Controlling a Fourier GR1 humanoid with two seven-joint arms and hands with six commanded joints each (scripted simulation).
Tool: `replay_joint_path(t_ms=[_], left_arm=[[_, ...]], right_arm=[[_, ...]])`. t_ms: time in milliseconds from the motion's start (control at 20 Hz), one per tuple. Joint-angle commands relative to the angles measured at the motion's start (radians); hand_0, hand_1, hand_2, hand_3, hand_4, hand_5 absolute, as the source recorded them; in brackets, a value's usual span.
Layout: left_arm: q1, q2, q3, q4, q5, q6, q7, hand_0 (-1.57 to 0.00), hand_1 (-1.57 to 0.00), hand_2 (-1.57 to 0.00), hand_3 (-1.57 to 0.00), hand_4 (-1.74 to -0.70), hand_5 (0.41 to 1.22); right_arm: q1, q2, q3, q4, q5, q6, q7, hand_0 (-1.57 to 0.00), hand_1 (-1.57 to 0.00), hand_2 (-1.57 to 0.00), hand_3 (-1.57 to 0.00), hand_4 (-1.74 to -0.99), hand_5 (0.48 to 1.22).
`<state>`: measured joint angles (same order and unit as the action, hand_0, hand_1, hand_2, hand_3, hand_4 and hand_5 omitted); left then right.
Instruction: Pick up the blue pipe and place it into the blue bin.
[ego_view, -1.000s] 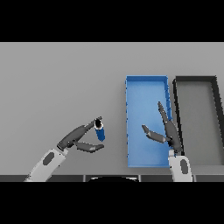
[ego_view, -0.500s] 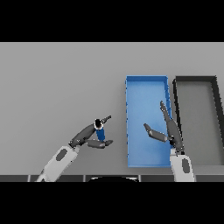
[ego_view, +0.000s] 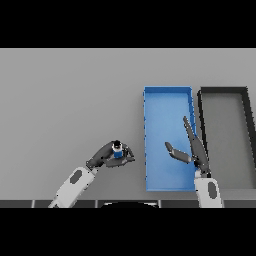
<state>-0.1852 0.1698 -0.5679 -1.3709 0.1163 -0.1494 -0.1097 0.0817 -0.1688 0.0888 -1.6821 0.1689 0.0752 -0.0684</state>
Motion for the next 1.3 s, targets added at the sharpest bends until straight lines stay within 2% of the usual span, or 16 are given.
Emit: replay_joint_path(t_ms=[0, 200, 250, 300, 500, 600, 700, 750, 950, 1050, 1250], left_arm=[[0.007, 0.007, -0.011, -0.018, -0.007, 0.004, 0.003, -1.19, -1.27, -1.31, -1.26, -1.62, 1.106], [0.016, 0.003, -0.037, -0.018, -0.054, 0.037, -0.041, -1.42, -1.45, -1.46, -1.44, -1.52, 1.174], [0.018, 0.012, -0.031, -0.025, -0.062, 0.037, -0.059, -1.45, -1.47, -1.49, -1.47, -1.51, 1.183], [0.011, 0.003, -0.029, -0.032, -0.063, 0.041, -0.054, -1.47, -1.49, -1.50, -1.49, -1.50, 1.191], [0.003, -0.030, -0.015, -0.107, -0.044, 0.037, -0.111, -1.53, -1.54, -1.54, -1.54, -1.48, 1.209], [-0.001, -0.040, -0.016, -0.149, -0.047, 0.039, -0.085, -1.55, -1.55, -1.55, -1.55, -1.48, 1.213], [-0.037, -0.056, -0.008, -0.159, -0.060, 0.043, -0.038, -1.55, -1.56, -1.56, -1.56, -1.47, 1.216], [-0.036, -0.057, -0.011, -0.181, -0.057, 0.033, -0.037, -1.56, -1.56, -1.56, -1.56, -1.47, 1.217], [-0.066, -0.077, -0.010, -0.202, -0.068, 0.011, 0.040, -1.57, -1.57, -1.57, -1.57, -1.47, 1.219], [-0.062, -0.077, -0.007, -0.200, -0.067, -0.013, 0.030, -1.57, -1.57, -1.57, -1.57, -1.47, 1.220], [-0.066, -0.092, 0.005, -0.191, -0.080, -0.029, 0.059, -1.57, -1.57, -1.57, -1.57, -1.47, 1.220]], right_arm=[[-0.003, 0.000, -0.002, 0.002, -0.003, 0.001, 0.007, 0.00, 0.00, 0.00, 0.00, -1.178, 0.561], [-0.014, -0.001, 0.002, -0.001, -0.005, 0.007, 0.012, 0.00, 0.00, 0.00, 0.00, -1.174, 0.558], [-0.008, -0.005, 0.003, -0.003, -0.003, 0.010, 0.009, 0.00, 0.00, 0.00, 0.00, -1.171, 0.558], [-0.012, -0.005, -0.003, 0.000, -0.005, 0.005, 0.013, 0.00, 0.00, 0.00, 0.00, -1.166, 0.556], [0.011, -0.004, 0.006, -0.010, 0.010, 0.001, 0.001, 0.00, 0.00, 0.00, 0.00, -1.151, 0.550], [-0.009, -0.007, 0.005, 0.001, 0.028, -0.011, 0.020, 0.00, 0.00, 0.00, 0.00, -1.138, 0.552], [-0.006, -0.008, 0.004, -0.003, 0.017, -0.002, 0.004, 0.00, 0.00, 0.00, 0.00, -1.135, 0.559], [0.005, -0.007, 0.012, -0.012, 0.029, -0.006, -0.003, 0.00, 0.00, 0.00, 0.00, -1.129, 0.561], [-0.006, -0.023, -0.009, 0.005, 0.016, -0.001, 0.008, 0.00, 0.00, 0.00, 0.00, -1.123, 0.571], [-0.007, -0.035, -0.015, -0.008, 0.004, 0.008, 0.009, 0.00, 0.00, 0.00, 0.00, -1.124, 0.578], [-0.053, -0.059, -0.017, 0.019, -0.002, 0.037, 0.017, 0.00, 0.00, 0.00, 0.00, -1.123, 0.578]])
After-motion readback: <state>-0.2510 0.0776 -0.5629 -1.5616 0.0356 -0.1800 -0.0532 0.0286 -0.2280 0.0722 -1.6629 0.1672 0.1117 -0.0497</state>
